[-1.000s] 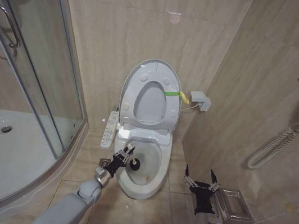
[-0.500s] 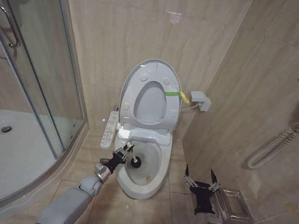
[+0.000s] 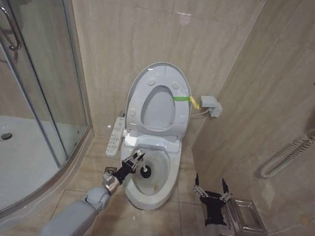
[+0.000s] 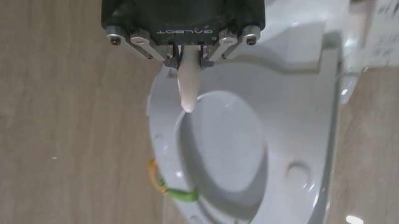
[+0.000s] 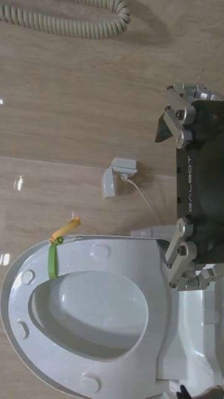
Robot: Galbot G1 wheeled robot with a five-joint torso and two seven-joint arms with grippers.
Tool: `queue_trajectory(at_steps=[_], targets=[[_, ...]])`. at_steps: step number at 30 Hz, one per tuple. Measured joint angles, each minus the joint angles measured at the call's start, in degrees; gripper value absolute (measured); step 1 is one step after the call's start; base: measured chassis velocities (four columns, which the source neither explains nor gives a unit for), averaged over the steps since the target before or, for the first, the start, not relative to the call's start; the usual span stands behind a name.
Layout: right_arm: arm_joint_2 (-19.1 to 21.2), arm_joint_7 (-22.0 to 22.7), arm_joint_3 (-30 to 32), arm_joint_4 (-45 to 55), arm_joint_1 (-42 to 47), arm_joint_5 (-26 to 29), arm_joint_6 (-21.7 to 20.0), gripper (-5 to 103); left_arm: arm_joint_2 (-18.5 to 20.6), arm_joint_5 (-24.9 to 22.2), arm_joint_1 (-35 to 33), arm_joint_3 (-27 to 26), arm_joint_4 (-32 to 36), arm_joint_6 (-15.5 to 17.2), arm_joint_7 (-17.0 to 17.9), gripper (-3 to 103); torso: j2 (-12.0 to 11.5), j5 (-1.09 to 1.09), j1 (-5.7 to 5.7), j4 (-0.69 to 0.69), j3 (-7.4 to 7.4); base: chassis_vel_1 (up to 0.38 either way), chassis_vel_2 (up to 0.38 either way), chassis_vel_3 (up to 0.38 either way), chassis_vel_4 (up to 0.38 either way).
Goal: Open the toilet lid, clean the toilet bowl with a toilet brush, close the toilet lid, and flush.
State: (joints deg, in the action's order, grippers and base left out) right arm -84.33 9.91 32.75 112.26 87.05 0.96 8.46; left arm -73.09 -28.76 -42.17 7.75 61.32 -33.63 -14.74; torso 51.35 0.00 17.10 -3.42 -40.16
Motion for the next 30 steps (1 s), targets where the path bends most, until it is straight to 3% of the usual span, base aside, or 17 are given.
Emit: queue_trajectory(at_steps=[4,16,25,30], targets=[[0.00,0.00,0.00,0.00,0.00,0.00,0.00,100,1.47,2.09,-3.09,-0.23,7.74,2.68,3.78,21,0.00,0.00,0.00,-0.01,0.00,0.000,0.000,0.000,0.000],[0.00,0.00,0.00,0.00,0.00,0.00,0.00,100,2.30,4.79,-9.03,1.76,17.11,5.51,7.89,21,0.01,0.00,0.00,-0.01,0.00,0.000,0.000,0.000,0.000],[0.00,0.00,0.00,0.00,0.00,0.00,0.00,100,0.88,4.55,-9.66,2.91,15.42,4.44,7.12,21,0.01,0.00,0.00,0.00,0.00,0.000,0.000,0.000,0.000],[0.00,0.00,0.00,-0.01,0.00,0.00,0.00,100,-0.55,3.74,-7.84,2.03,9.41,2.22,5.49,21,0.01,0.00,0.00,-0.01,0.00,0.000,0.000,0.000,0.000]])
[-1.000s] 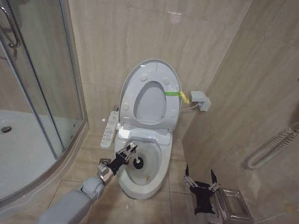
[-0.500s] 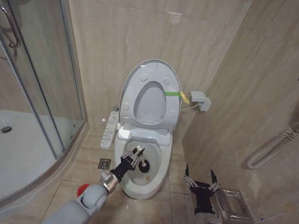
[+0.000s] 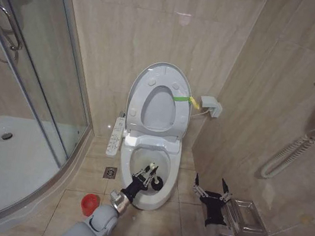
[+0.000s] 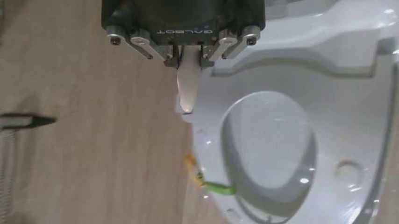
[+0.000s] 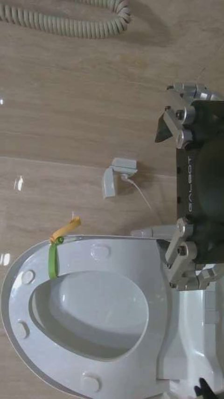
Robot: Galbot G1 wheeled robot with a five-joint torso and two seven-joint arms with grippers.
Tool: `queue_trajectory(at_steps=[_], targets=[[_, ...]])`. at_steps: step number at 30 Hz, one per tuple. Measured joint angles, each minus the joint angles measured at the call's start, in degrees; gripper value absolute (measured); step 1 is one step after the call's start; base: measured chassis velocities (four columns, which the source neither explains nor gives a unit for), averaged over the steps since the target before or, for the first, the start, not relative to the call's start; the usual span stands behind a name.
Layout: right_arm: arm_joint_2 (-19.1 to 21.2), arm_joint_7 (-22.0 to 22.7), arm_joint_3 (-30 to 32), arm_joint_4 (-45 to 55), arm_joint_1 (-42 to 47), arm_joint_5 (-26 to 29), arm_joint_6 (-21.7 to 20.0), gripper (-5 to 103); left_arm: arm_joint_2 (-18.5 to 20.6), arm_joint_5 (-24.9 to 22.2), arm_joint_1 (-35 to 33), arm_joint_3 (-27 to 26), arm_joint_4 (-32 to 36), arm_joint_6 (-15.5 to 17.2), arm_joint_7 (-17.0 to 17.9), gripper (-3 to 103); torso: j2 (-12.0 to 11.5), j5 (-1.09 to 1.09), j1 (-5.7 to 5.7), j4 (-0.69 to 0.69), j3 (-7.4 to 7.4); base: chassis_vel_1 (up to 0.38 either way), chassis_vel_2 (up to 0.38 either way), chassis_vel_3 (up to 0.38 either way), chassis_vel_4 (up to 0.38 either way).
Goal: Open the toilet lid, clean the toilet bowl with a toilet brush, close the toilet lid, and flush.
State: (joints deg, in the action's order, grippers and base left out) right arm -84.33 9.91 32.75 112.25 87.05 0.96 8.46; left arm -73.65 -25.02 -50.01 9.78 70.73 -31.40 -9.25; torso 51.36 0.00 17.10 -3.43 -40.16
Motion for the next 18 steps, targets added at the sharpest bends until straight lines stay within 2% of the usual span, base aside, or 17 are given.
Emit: queue_trajectory(at_steps=[5,8,15,18], targets=[[0.00,0.00,0.00,0.00,0.00,0.00,0.00,100,-0.58,-0.09,0.96,-0.81,-2.80,-1.03,-0.12,21,0.00,0.00,0.01,0.00,-0.01,0.000,0.000,0.000,0.000],[0.00,0.00,0.00,0.00,0.00,0.00,0.00,100,-0.14,0.17,0.89,-0.67,-0.90,-1.01,0.57,21,0.00,0.00,0.01,0.00,-0.01,0.000,0.000,0.000,0.000],[0.00,0.00,0.00,0.00,0.00,0.00,0.00,100,3.00,0.85,-1.90,1.78,9.40,1.49,3.27,21,0.00,0.00,0.01,0.00,-0.01,0.000,0.000,0.000,0.000],[0.00,0.00,0.00,0.00,0.00,0.00,0.00,100,3.37,1.29,-2.73,1.97,10.57,2.04,3.68,21,0.00,0.00,0.00,0.00,0.00,0.000,0.000,0.000,0.000]])
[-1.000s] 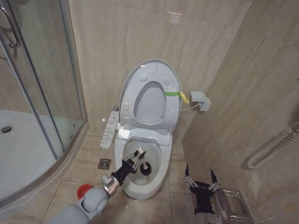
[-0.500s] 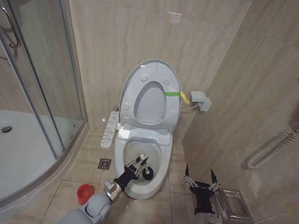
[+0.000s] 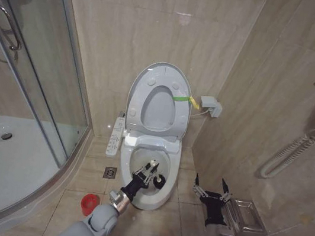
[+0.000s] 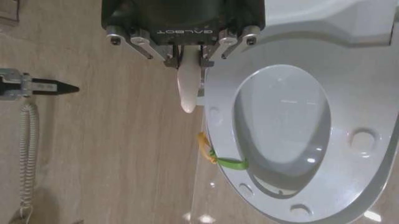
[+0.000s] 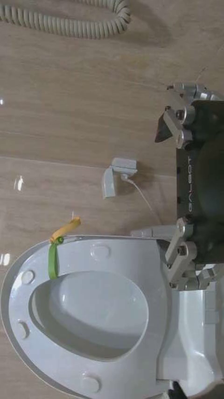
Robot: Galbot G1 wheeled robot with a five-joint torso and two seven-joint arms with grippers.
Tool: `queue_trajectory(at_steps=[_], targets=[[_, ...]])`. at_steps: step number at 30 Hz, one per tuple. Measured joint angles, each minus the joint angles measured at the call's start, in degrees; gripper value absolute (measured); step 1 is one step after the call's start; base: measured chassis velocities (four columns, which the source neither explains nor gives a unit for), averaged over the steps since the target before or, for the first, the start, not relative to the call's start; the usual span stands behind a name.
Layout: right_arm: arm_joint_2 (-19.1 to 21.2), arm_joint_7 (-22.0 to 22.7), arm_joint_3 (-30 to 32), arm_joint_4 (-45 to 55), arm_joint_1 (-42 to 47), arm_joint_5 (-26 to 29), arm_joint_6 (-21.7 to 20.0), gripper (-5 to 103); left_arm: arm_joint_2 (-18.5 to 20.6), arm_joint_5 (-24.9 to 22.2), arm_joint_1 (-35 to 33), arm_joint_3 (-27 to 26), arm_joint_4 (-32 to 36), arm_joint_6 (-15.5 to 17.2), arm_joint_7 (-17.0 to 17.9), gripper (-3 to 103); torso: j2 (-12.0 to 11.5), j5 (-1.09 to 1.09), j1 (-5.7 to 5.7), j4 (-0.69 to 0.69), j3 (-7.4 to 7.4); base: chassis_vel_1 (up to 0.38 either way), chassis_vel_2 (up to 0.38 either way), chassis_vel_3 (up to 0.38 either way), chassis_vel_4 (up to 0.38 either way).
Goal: Open the toilet lid, clean the toilet bowl with a toilet brush, close the toilet lid, and flush.
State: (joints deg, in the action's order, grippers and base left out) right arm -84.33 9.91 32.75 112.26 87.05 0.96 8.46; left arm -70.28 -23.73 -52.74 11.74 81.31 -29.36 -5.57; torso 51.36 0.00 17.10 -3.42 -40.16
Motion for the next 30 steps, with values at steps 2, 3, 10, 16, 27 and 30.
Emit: queue_trajectory(at_steps=[2,3,10,16,27,30], targets=[[0.00,0.00,0.00,0.00,0.00,0.00,0.00,100,-0.25,-0.02,-0.03,-0.02,-1.05,0.01,0.02,21,0.00,0.00,0.00,-0.01,0.00,0.000,0.000,0.000,0.000],[0.00,0.00,0.00,0.00,0.00,0.00,0.00,100,-0.25,-0.02,-0.03,-0.02,-1.05,0.01,0.02,21,0.00,0.00,0.00,-0.01,0.00,0.000,0.000,0.000,0.000],[0.00,0.00,0.00,0.00,0.00,0.00,0.00,100,-2.72,-0.84,2.46,-1.19,-10.28,-1.47,-0.99,21,0.00,0.00,0.00,-0.01,0.00,0.000,0.000,0.000,0.000],[0.00,0.00,0.00,0.00,0.00,0.00,0.00,100,-4.01,-2.65,5.09,-2.73,-16.19,-3.11,-2.44,21,-0.01,-0.01,0.00,-0.01,-0.01,0.000,0.000,0.000,0.000],[0.00,0.00,0.00,0.00,0.00,0.00,0.00,100,-0.39,-1.61,1.02,-1.39,-2.17,-1.12,0.01,21,-0.01,0.00,-0.01,0.00,0.01,0.000,0.000,0.000,0.000],[0.00,0.00,0.00,0.00,0.00,0.00,0.00,100,0.20,0.80,-0.62,-0.92,-0.06,-0.22,1.66,21,-0.01,0.00,-0.01,0.00,0.01,0.000,0.000,0.000,0.000]])
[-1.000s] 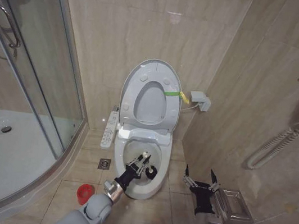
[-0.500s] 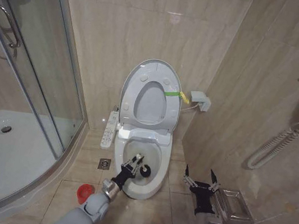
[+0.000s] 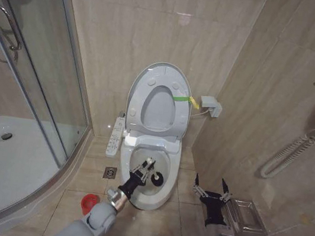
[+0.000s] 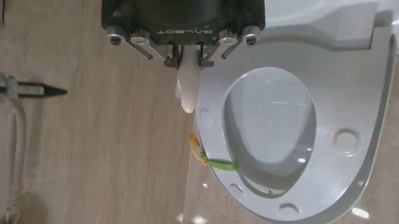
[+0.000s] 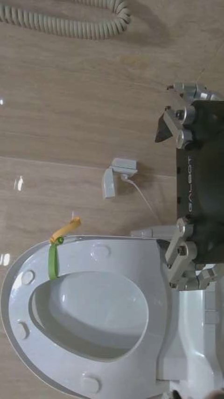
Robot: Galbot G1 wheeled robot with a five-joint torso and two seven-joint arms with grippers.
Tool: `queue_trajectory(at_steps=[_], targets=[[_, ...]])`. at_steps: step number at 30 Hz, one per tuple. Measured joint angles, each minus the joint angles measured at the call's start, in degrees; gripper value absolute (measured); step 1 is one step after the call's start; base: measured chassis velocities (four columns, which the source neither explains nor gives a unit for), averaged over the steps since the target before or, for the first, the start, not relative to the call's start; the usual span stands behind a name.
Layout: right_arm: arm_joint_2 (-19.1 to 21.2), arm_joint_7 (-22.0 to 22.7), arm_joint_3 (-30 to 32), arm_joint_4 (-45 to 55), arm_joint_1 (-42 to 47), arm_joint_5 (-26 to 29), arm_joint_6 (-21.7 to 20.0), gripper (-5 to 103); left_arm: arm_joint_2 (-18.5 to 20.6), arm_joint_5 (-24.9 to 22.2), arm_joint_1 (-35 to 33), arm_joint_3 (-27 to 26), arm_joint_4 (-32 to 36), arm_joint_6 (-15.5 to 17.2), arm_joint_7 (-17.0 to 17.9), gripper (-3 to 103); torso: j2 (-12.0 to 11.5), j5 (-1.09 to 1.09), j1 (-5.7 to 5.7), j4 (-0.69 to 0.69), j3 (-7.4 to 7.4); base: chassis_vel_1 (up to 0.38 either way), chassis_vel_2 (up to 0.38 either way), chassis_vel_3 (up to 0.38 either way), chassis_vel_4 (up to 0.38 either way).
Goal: Open the toilet lid, clean the toilet bowl with a toilet brush, close the toilet lid, and flush.
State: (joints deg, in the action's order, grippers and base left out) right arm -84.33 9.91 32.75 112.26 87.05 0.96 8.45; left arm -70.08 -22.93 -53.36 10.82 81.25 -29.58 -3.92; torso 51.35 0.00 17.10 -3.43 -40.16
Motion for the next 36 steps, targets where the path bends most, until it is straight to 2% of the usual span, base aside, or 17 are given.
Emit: queue_trajectory(at_steps=[7,9,10,13,17,20,27,33,36], targets=[[0.00,0.00,0.00,0.00,0.00,0.00,0.00,100,-0.86,0.92,-0.35,0.05,-3.80,-0.11,1.50,21,0.00,0.00,0.00,0.01,0.00,0.000,0.000,0.000,0.000],[0.00,0.00,0.00,0.00,0.00,0.00,0.00,100,-2.02,-0.55,0.98,-0.54,-7.96,-1.79,-0.63,21,0.00,0.00,0.00,0.00,0.00,0.000,0.000,0.000,0.000],[0.00,0.00,0.00,0.00,0.00,0.00,0.00,100,-2.02,-0.55,0.98,-0.54,-7.96,-1.79,-0.63,21,0.00,0.00,0.00,0.00,0.00,0.000,0.000,0.000,0.000],[0.00,0.00,0.00,0.00,0.00,0.00,0.00,100,-4.01,-1.62,4.21,-1.78,-16.05,-4.80,-3.59,21,0.00,0.00,0.01,-0.01,-0.01,0.000,0.000,0.000,0.000],[0.00,0.00,0.00,0.00,0.00,0.00,0.00,100,-4.79,-1.37,5.64,-2.72,-19.29,-6.58,-4.37,21,0.00,0.00,0.01,0.00,-0.01,0.000,0.000,0.000,0.000],[0.00,0.00,0.00,0.00,0.00,0.00,0.00,100,-4.52,-1.67,5.46,-2.98,-17.43,-6.49,-4.25,21,0.00,0.00,0.01,0.00,-0.01,0.000,0.000,0.000,0.000],[0.00,0.00,0.00,0.00,0.00,0.00,0.00,100,-1.57,-0.37,0.78,-0.95,-5.10,-3.94,-2.28,21,0.00,0.01,0.01,0.01,-0.01,0.000,0.000,0.000,0.000],[0.00,0.00,0.00,0.00,0.00,0.00,0.00,100,-1.83,0.57,-0.54,-0.52,-4.62,-4.18,-2.20,21,0.01,0.01,0.00,0.00,-0.01,0.000,0.000,0.000,0.000],[0.00,0.00,0.00,0.00,0.00,0.00,0.00,100,-2.47,0.36,-0.28,-0.37,-7.37,-4.93,-2.76,21,0.01,0.01,0.00,0.01,0.00,0.000,0.000,0.000,0.000]])
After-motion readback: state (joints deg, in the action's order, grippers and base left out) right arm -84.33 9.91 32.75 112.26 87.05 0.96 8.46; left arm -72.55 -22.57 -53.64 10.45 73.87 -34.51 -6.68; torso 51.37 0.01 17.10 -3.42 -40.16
